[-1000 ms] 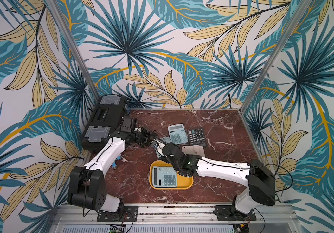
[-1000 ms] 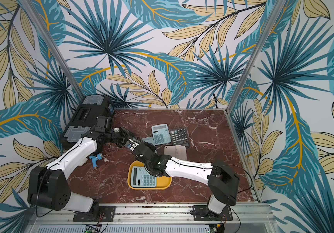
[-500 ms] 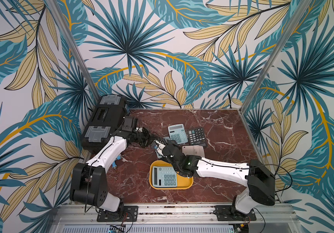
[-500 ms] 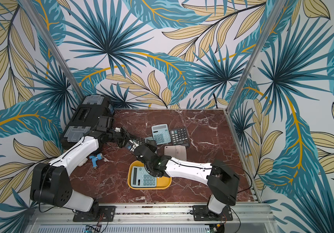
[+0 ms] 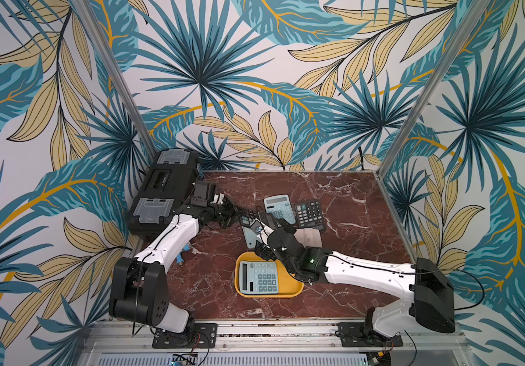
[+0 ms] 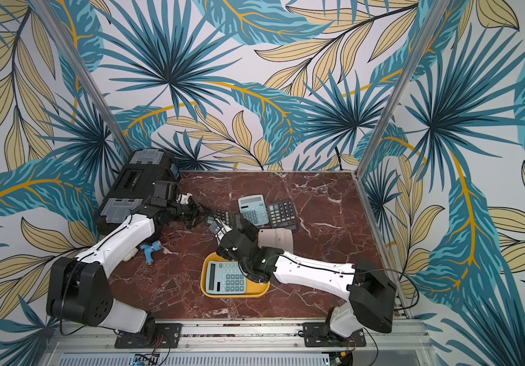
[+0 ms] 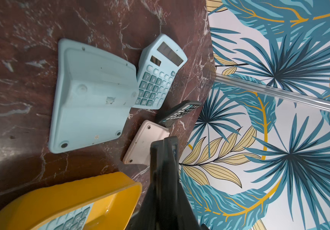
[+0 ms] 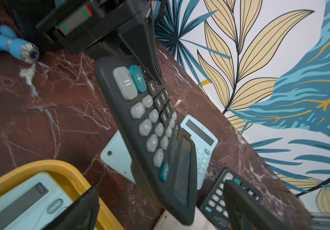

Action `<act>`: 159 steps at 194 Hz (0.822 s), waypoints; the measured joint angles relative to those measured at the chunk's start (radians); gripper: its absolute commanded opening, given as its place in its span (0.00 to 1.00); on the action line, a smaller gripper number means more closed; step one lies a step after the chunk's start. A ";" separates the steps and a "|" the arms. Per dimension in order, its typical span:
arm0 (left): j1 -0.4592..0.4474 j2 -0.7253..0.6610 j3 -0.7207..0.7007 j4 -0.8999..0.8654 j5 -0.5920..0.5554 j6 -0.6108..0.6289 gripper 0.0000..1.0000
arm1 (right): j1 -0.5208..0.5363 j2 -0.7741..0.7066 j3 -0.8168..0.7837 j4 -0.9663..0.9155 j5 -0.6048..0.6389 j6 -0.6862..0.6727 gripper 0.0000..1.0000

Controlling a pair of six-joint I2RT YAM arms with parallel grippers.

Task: Put the calculator in the storage box
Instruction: Pick up the calculator at the center of the board.

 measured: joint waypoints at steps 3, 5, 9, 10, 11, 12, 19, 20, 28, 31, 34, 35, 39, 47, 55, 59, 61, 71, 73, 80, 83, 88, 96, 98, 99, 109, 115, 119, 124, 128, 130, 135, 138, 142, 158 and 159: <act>0.000 -0.002 0.000 0.005 -0.003 0.005 0.04 | -0.004 -0.011 0.000 -0.011 -0.009 0.020 1.00; 0.000 -0.004 0.000 0.009 -0.006 0.010 0.04 | -0.006 -0.015 0.000 -0.015 -0.014 0.029 0.99; 0.000 -0.007 -0.001 0.016 -0.011 0.017 0.04 | -0.013 -0.030 0.000 -0.030 -0.026 0.056 0.99; 0.000 -0.008 -0.001 0.017 -0.011 0.017 0.04 | -0.014 -0.032 0.000 -0.032 -0.028 0.061 0.99; 0.000 -0.009 -0.001 0.019 -0.013 0.019 0.04 | -0.015 -0.035 0.000 -0.034 -0.030 0.066 0.99; 0.000 -0.010 -0.001 0.020 -0.014 0.020 0.04 | -0.018 -0.038 0.000 -0.038 -0.035 0.073 1.00; 0.000 -0.016 -0.002 0.035 -0.021 0.034 0.03 | -0.030 -0.060 0.000 -0.061 -0.058 0.115 0.99; 0.000 -0.017 -0.003 0.039 -0.022 0.035 0.03 | -0.031 -0.062 0.000 -0.064 -0.060 0.119 0.99; 0.000 -0.027 -0.010 0.065 -0.029 0.048 0.03 | -0.048 -0.086 0.000 -0.089 -0.092 0.171 0.99; 0.000 -0.034 -0.016 0.078 -0.031 0.055 0.03 | -0.056 -0.094 0.000 -0.098 -0.105 0.188 1.00; 0.000 -0.038 -0.021 0.086 -0.033 0.059 0.03 | -0.063 -0.103 0.000 -0.108 -0.121 0.208 0.99; 0.000 -0.040 -0.023 0.089 -0.033 0.060 0.03 | -0.065 -0.105 0.000 -0.110 -0.124 0.212 0.99; 0.000 -0.048 -0.034 0.106 -0.035 0.065 0.03 | -0.078 -0.116 0.000 -0.124 -0.147 0.237 0.99; 0.000 -0.067 -0.061 0.141 -0.038 0.074 0.03 | -0.104 -0.135 0.000 -0.148 -0.192 0.280 0.99; 0.000 -0.084 -0.092 0.176 -0.037 0.077 0.03 | -0.138 -0.154 -0.002 -0.165 -0.243 0.328 0.99; 0.000 -0.092 -0.105 0.192 -0.036 0.080 0.03 | -0.157 -0.163 -0.004 -0.171 -0.271 0.348 0.99; 0.000 -0.096 -0.114 0.201 -0.036 0.081 0.03 | -0.167 -0.168 -0.006 -0.173 -0.286 0.359 0.99; 0.000 -0.112 -0.150 0.249 -0.024 0.084 0.03 | -0.222 -0.190 -0.017 -0.187 -0.357 0.411 0.99; 0.000 -0.114 -0.156 0.259 -0.022 0.085 0.03 | -0.233 -0.193 -0.020 -0.188 -0.373 0.421 1.00; 0.000 -0.121 -0.177 0.297 -0.011 0.085 0.03 | -0.269 -0.204 -0.028 -0.195 -0.416 0.450 1.00; 0.000 -0.124 -0.187 0.315 -0.006 0.084 0.03 | -0.283 -0.208 -0.031 -0.198 -0.433 0.462 1.00; 0.000 -0.129 -0.203 0.344 0.001 0.085 0.03 | -0.309 -0.213 -0.036 -0.203 -0.463 0.482 0.99; 0.000 -0.139 -0.227 0.386 0.010 0.084 0.03 | -0.336 -0.217 -0.043 -0.207 -0.504 0.508 1.00; -0.001 -0.142 -0.234 0.396 0.013 0.084 0.03 | -0.342 -0.217 -0.045 -0.209 -0.516 0.515 0.99; -0.002 -0.144 -0.238 0.403 0.013 0.084 0.03 | -0.345 -0.218 -0.046 -0.209 -0.523 0.520 0.99; -0.004 -0.160 -0.269 0.446 0.020 0.080 0.03 | -0.362 -0.217 -0.053 -0.211 -0.575 0.551 0.99; -0.005 -0.171 -0.287 0.471 0.024 0.080 0.03 | -0.372 -0.215 -0.057 -0.212 -0.610 0.572 0.99; -0.006 -0.178 -0.298 0.486 0.026 0.080 0.03 | -0.378 -0.212 -0.058 -0.213 -0.630 0.583 0.98; -0.006 -0.186 -0.312 0.504 0.028 0.078 0.03 | -0.387 -0.207 -0.059 -0.212 -0.660 0.600 0.96; -0.006 -0.192 -0.322 0.519 0.031 0.076 0.03 | -0.394 -0.201 -0.059 -0.210 -0.681 0.615 0.95; -0.006 -0.195 -0.328 0.526 0.032 0.076 0.03 | -0.399 -0.198 -0.059 -0.209 -0.692 0.621 0.95; -0.007 -0.200 -0.338 0.541 0.036 0.074 0.03 | -0.409 -0.189 -0.059 -0.207 -0.717 0.639 0.94; -0.007 -0.205 -0.348 0.555 0.039 0.072 0.03 | -0.419 -0.180 -0.059 -0.204 -0.741 0.654 0.92; -0.008 -0.209 -0.355 0.565 0.042 0.070 0.03 | -0.425 -0.174 -0.059 -0.203 -0.752 0.662 0.92; -0.010 -0.221 -0.383 0.609 0.050 0.061 0.03 | -0.456 -0.141 -0.064 -0.182 -0.819 0.709 0.89; -0.010 -0.221 -0.384 0.611 0.051 0.061 0.03 | -0.457 -0.140 -0.064 -0.180 -0.822 0.711 0.88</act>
